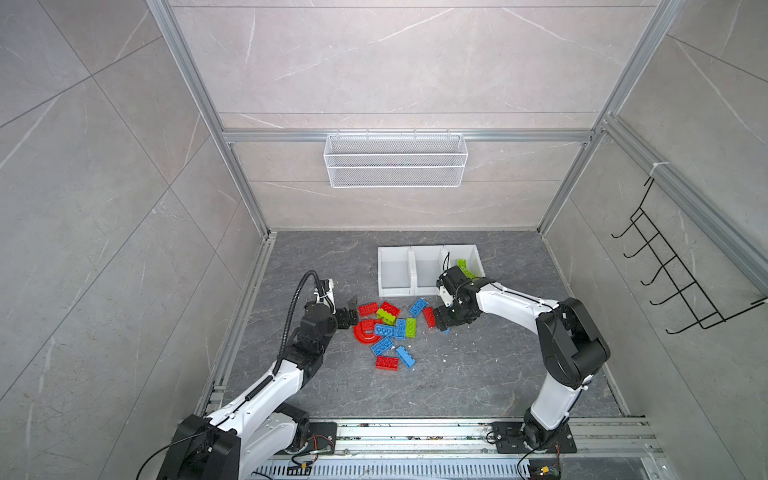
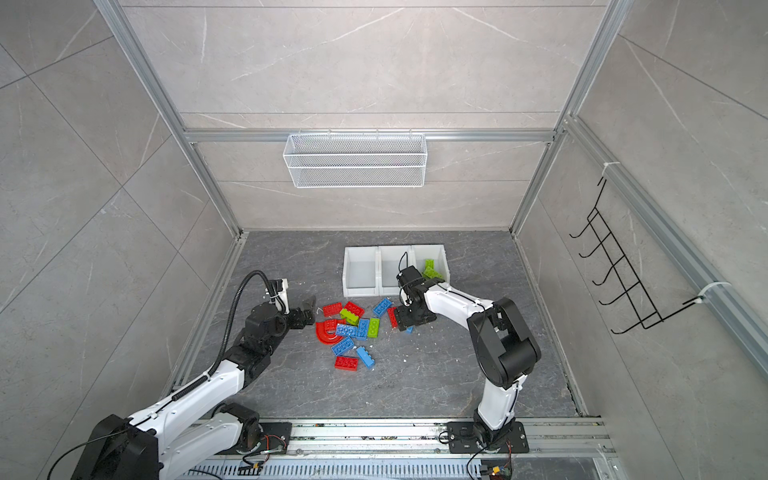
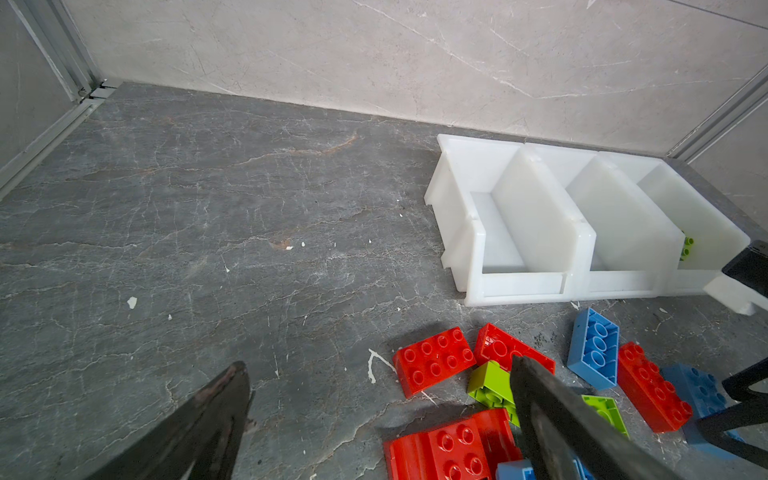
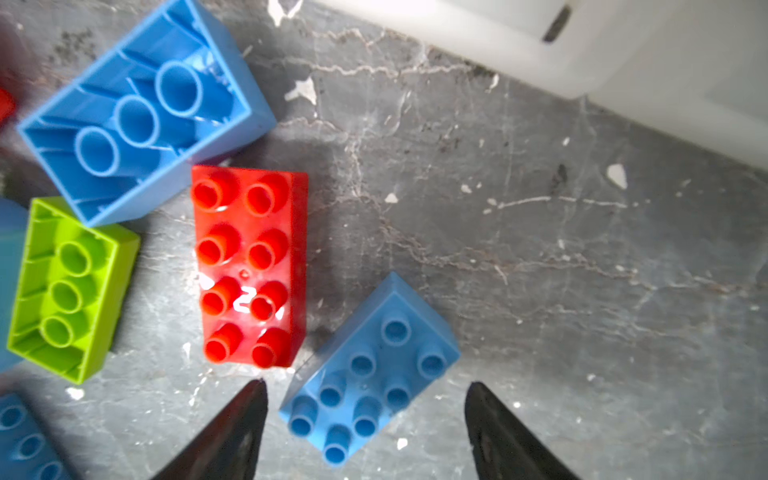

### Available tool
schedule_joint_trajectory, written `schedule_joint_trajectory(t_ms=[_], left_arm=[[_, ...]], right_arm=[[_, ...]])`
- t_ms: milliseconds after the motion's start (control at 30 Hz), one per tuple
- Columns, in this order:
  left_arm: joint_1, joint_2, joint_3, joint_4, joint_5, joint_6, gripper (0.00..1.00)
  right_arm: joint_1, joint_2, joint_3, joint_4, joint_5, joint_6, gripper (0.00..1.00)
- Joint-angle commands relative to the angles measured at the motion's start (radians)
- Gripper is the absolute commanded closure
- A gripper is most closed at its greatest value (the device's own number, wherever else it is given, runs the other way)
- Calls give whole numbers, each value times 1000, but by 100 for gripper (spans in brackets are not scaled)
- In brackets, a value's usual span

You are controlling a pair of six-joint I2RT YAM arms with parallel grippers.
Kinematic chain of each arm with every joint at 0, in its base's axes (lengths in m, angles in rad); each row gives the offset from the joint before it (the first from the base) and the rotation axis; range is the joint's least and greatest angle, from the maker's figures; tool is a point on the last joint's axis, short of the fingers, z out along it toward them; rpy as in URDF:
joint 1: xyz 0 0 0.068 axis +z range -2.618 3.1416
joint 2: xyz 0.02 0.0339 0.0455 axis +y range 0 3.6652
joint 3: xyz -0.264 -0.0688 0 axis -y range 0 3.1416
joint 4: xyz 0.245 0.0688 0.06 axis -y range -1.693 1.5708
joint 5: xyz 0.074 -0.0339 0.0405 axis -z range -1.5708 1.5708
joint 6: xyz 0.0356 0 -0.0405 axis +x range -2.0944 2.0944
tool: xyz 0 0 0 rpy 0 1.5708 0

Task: Sort the legos into containers by color
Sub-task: 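Lower the right gripper onto a small blue brick and grasp it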

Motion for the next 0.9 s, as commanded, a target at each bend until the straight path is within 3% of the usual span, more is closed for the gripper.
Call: schedule_joint_trajectory(t_ms=[0,267,567,700,867], left_arm=[[3,3,27,25,-9,-2,0],[3,-3,26,23,-15,-2,0],[3,-2,31,20,-15,2,0],[3,-6,33,11,-16,5,0],[4,-5,34,9,-21,8,0]], right_arm=[[4,9,-5,-6,-28,25,24],[5,41,8,-33,24,33,24],[6,69,39,-112,172,38,37],[5,55,25,-85,119,37,42],[5,69,26,-63,43,28,57]])
